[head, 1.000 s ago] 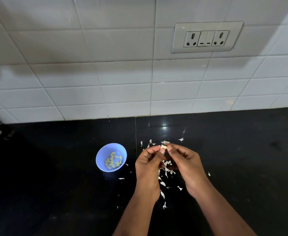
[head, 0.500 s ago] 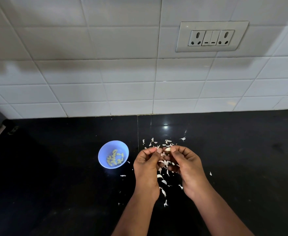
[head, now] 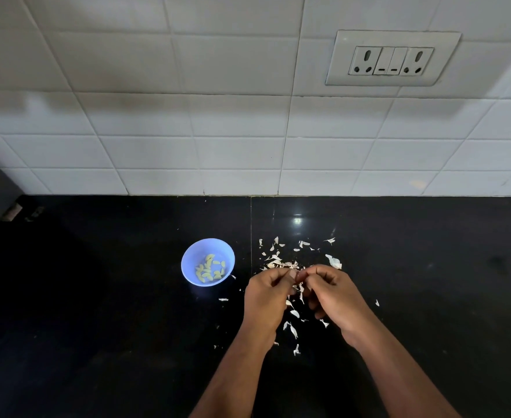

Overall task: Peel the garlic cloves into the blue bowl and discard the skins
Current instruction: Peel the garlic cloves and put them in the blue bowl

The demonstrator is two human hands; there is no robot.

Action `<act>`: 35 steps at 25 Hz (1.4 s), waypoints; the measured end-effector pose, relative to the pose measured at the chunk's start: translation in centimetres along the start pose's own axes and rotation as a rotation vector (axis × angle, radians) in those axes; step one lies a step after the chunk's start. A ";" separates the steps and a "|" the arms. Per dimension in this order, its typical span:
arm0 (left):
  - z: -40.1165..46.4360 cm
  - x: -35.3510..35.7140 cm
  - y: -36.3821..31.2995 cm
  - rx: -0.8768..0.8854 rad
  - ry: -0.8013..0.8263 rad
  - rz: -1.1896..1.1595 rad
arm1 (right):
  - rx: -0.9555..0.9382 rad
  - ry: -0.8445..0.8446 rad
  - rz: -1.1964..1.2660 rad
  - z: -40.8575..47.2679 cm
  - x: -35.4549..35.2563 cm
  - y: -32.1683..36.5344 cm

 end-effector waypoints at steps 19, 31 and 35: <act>1.1 -2.5 2.2 0.085 -0.051 0.437 | -0.067 -0.092 0.110 3.5 0.4 -0.1; 1.4 -5.9 1.7 0.159 -0.067 0.663 | -0.351 0.254 -0.341 7.4 15.1 7.0; 2.3 -7.0 1.4 0.161 -0.105 0.588 | -0.370 0.122 -0.377 7.1 9.7 6.6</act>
Point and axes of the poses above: each hand's wrist, its own z-axis towards the middle knuckle, its own x-axis out of the palm, y = z × x, the point moved 10 cm from there along z, towards the middle knuckle, and after that the axes turned 3 degrees about -y, right-handed, at the moved point
